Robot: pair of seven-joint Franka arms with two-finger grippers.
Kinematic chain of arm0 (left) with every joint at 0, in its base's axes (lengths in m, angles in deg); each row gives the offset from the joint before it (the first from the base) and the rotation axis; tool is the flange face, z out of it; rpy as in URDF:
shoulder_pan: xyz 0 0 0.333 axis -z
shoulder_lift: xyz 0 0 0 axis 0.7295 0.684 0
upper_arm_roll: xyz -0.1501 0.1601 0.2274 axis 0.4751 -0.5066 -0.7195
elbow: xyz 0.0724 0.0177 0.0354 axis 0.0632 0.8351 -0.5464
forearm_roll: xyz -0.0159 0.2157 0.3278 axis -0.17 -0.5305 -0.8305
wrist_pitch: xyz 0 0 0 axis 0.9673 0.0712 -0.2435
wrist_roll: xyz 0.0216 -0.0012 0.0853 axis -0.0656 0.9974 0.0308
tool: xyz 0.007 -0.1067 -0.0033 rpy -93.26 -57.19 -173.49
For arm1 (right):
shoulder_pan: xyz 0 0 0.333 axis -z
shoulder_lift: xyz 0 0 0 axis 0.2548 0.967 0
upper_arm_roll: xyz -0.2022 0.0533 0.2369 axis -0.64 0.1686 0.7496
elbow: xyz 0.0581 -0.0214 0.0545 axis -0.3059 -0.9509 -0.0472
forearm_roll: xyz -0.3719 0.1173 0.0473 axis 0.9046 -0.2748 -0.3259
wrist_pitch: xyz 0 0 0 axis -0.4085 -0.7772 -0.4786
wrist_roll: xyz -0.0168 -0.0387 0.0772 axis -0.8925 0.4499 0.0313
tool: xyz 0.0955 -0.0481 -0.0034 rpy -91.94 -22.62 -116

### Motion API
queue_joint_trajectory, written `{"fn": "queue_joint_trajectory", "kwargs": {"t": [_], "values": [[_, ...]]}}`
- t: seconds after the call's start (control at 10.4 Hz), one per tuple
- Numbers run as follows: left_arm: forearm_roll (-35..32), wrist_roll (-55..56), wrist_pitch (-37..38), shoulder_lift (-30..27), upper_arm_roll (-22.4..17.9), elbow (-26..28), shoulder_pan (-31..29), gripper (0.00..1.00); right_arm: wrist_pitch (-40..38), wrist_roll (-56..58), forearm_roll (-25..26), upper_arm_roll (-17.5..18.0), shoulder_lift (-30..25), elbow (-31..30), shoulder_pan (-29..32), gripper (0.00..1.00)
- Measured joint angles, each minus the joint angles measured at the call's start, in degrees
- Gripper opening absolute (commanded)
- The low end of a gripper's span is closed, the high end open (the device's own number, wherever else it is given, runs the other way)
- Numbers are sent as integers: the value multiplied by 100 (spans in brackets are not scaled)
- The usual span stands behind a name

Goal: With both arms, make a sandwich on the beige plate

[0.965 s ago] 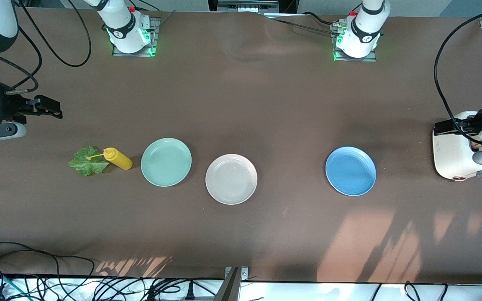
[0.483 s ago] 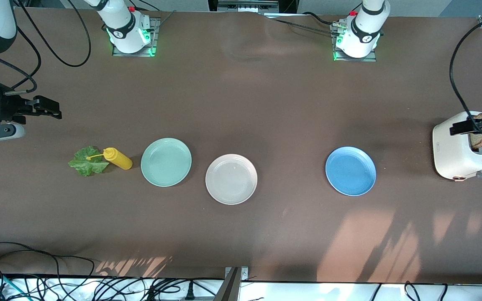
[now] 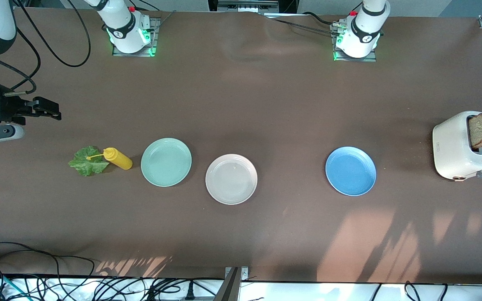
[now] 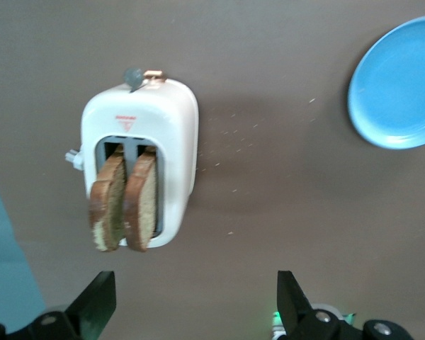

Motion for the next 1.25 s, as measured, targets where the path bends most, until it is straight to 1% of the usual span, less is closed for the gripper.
{"fn": "queue_joint_trajectory", "kwargs": {"t": [0.29, 0.48, 0.87, 1.25], "values": [[-62, -474, -404, 381, -2, 166, -319, 96, 5, 0, -1, -3, 0, -1, 8, 100], [-182, -737, -675, 530, -3, 447, -499, 96, 7, 0, -1, -4, 1, -1, 10, 100], [-352, -764, -711, 544, 6, 901, -529, 95, 10, 0, -2, -4, 1, -1, 12, 100], [-353, -764, -716, 545, 7, 1060, -529, 94, 11, 0, -3, -4, 1, -1, 12, 100]]}}
